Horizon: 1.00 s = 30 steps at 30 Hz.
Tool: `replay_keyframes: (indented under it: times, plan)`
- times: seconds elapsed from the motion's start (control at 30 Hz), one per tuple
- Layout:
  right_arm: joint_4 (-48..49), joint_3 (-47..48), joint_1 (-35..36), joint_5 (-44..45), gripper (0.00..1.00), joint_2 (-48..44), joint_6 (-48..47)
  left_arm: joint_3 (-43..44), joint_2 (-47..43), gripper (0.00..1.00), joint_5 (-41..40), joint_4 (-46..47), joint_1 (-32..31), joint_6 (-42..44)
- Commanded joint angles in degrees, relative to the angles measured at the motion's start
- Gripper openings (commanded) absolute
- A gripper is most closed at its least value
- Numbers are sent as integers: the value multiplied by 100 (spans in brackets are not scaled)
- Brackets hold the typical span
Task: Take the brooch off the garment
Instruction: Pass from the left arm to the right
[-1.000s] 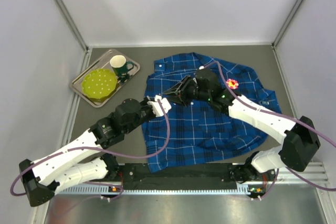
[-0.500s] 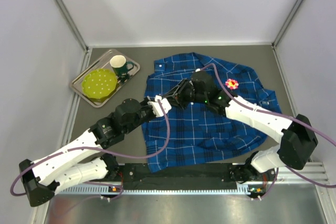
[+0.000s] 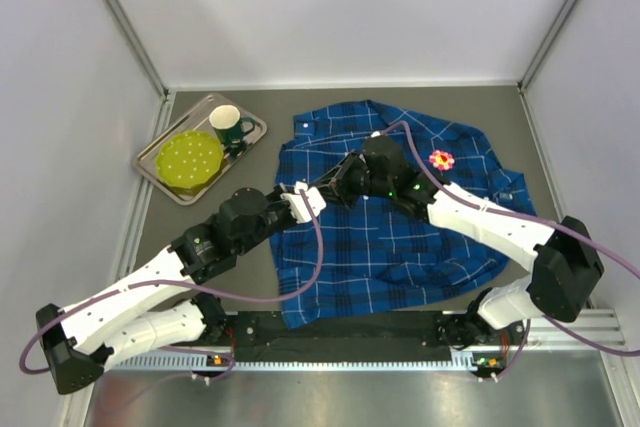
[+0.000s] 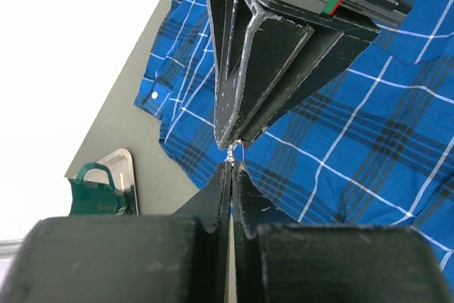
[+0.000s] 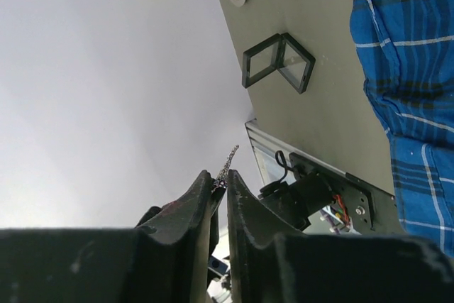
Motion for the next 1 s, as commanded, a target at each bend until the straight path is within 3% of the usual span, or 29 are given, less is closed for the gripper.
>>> replay_keyframes:
  times: [0.0, 0.17, 0.37, 0.8, 0.97]
  plan:
    - [324, 175, 165, 27, 10, 110, -16, 183, -99, 0, 209, 257, -36, 7]
    - [333, 166, 191, 88, 0, 128, -122, 209, -99, 0, 113, 231, -44, 8]
    - [482, 131, 191, 159, 0, 49, -280, 288, -64, 1, -186, 187, -36, -238]
    - [1344, -396, 191, 431, 0, -224, -517, 464, -608, 43, -608, 46, -36, -1872]
    - [1746, -528, 182, 493, 0, -215, -947, 745, -836, 49, -749, -217, -36, -2680]
